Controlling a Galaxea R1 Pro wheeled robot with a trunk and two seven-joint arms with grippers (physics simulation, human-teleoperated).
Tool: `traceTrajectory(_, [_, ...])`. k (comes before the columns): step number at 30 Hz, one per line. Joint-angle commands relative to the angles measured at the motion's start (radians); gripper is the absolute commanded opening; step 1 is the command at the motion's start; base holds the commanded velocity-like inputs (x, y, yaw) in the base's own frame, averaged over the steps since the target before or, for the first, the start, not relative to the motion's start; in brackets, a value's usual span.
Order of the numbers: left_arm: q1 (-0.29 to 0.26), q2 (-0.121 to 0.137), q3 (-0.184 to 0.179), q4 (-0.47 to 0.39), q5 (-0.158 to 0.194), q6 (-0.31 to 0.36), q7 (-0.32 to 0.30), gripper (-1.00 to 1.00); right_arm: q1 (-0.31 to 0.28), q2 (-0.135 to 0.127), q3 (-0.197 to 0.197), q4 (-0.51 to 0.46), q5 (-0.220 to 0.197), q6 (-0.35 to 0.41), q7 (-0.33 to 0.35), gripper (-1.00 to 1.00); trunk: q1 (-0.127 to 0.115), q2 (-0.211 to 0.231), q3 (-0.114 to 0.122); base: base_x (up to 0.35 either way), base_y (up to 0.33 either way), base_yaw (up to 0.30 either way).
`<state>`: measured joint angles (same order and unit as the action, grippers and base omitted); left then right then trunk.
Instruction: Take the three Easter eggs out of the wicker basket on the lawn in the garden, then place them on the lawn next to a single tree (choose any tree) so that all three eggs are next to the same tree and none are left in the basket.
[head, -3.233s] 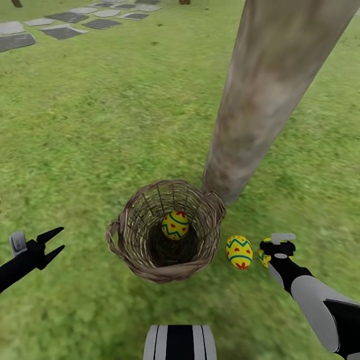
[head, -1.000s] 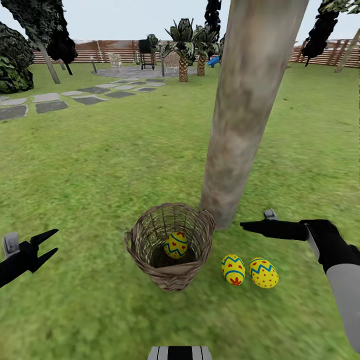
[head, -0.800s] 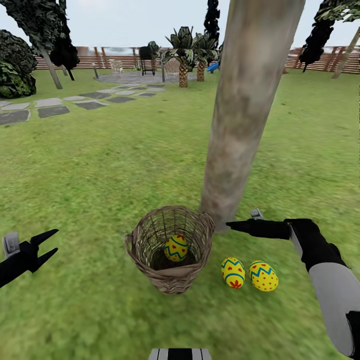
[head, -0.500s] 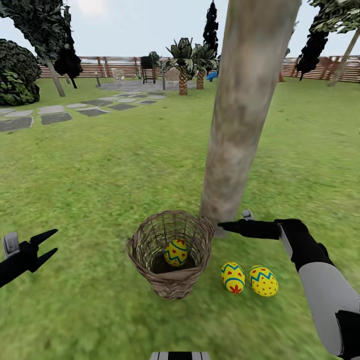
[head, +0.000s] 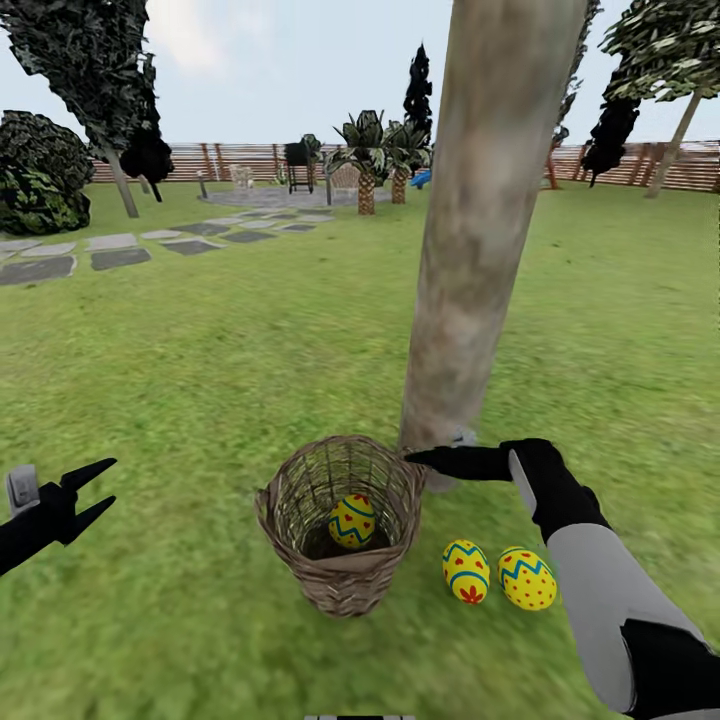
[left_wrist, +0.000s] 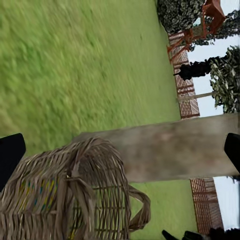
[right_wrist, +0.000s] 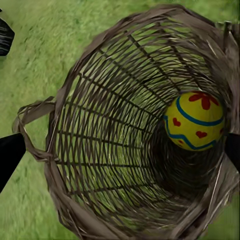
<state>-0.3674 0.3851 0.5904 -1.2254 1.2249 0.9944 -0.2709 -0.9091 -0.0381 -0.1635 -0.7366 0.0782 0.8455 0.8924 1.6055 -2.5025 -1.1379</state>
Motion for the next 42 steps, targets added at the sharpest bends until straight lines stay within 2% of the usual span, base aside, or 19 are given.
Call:
traceTrajectory(1, [-0.001, 0.0, 0.002, 0.001, -0.008, 0.004, -0.008, 1.0, -0.001, 0.015, -0.004, 0.0, 0.01, 0.004, -0.014, 1.0, -0.001, 0.0, 0.003, 0.0, 0.0, 0.0])
traceTrajectory(3, [-0.001, 0.0, 0.002, 0.0, -0.008, 0.004, -0.008, 1.0, -0.001, 0.04, -0.004, 0.002, 0.01, 0.004, -0.059, 1.0, -0.002, 0.0, 0.011, 0.0, 0.0, 0.0])
traceTrajectory(6, [-0.001, 0.0, 0.002, 0.0, -0.007, 0.004, -0.008, 1.0, -0.001, 0.086, -0.003, 0.005, 0.009, 0.001, -0.188, 1.0, -0.003, 0.001, 0.022, 0.0, 0.0, 0.0])
traceTrajectory(9, [-0.001, 0.0, 0.002, -0.001, -0.007, 0.003, -0.008, 1.0, -0.001, 0.109, 0.002, 0.003, 0.009, 0.001, -0.25, 1.0, -0.004, 0.002, 0.034, 0.0, 0.0, 0.0])
traceTrajectory(12, [-0.001, -0.001, 0.001, -0.002, -0.007, 0.003, -0.008, 1.0, -0.001, 0.13, 0.05, 0.002, 0.008, 0.003, -0.306, 1.0, -0.006, 0.003, 0.046, 0.0, 0.0, 0.0])
traceTrajectory(13, [-0.001, -0.001, 0.001, -0.002, -0.007, 0.003, -0.008, 1.0, -0.001, 0.135, 0.077, 0.003, 0.006, 0.004, -0.345, 1.0, -0.009, 0.01, 0.049, 0.0, 0.0, 0.0])
traceTrajectory(14, [-0.001, -0.001, 0.001, -0.002, -0.007, 0.003, -0.008, 1.0, -0.001, 0.139, 0.089, 0.003, 0.004, 0.005, -0.372, 1.0, -0.013, 0.017, 0.052, 0.0, 0.0, 0.0])
traceTrajectory(19, [-0.001, -0.002, 0.0, -0.004, -0.007, 0.003, -0.008, 1.0, -0.001, 0.189, 0.131, 0.002, 0.003, 0.008, -0.519, 1.0, -0.032, 0.052, 0.068, 0.0, 0.0, 0.0])
traceTrajectory(20, [-0.001, -0.003, 0.0, -0.007, -0.007, 0.002, -0.008, 1.0, -0.002, 0.197, 0.176, 0.002, -0.001, 0.009, -0.565, 1.0, -0.036, 0.059, 0.071, 0.0, 0.0, 0.0])
traceTrajectory(21, [-0.001, -0.003, 0.0, -0.007, -0.007, 0.002, -0.008, 1.0, -0.001, 0.198, 0.186, 0.003, -0.001, 0.008, -0.581, 1.0, -0.04, 0.066, 0.074, 0.0, 0.0, 0.0])
traceTrajectory(24, [-0.001, -0.004, -0.002, -0.008, -0.007, 0.002, -0.008, 1.0, -0.001, 0.202, 0.202, 0.005, -0.003, 0.009, -0.699, 1.0, -0.052, 0.087, 0.083, 0.0, 0.0, 0.0])
traceTrajectory(27, [-0.001, -0.006, -0.004, -0.01, -0.008, 0.001, -0.008, 1.0, -0.001, 0.207, 0.211, 0.009, -0.003, 0.009, -0.724, 1.0, -0.055, 0.094, 0.086, 0.0, 0.0, 0.0])
traceTrajectory(33, [-0.001, -0.011, -0.004, -0.012, -0.007, -0.002, -0.008, 1.0, 0.001, 0.209, 0.33, 0.04, -0.005, 0.009, -0.732, 1.0, -0.055, 0.094, 0.086, 0.0, 0.0, 0.0])
traceTrajectory(34, [-0.001, -0.011, -0.004, -0.011, -0.007, -0.003, -0.008, 1.0, 0.001, 0.21, 0.341, 0.046, -0.005, 0.009, -0.733, 1.0, -0.055, 0.094, 0.086, 0.0, 0.0, 0.0])
traceTrajectory(37, [-0.001, -0.012, -0.004, -0.009, -0.007, -0.003, -0.008, 1.0, 0.002, 0.212, 0.358, 0.058, -0.006, 0.009, -0.739, 1.0, -0.055, 0.094, 0.086, 0.0, 0.0, 0.0])
traceTrajectory(42, [-0.001, -0.012, -0.004, -0.003, -0.007, -0.003, -0.008, 1.0, 0.001, 0.213, 0.361, 0.06, -0.006, 0.009, -0.738, 1.0, -0.055, 0.094, 0.086, 0.0, 0.0, 0.0])
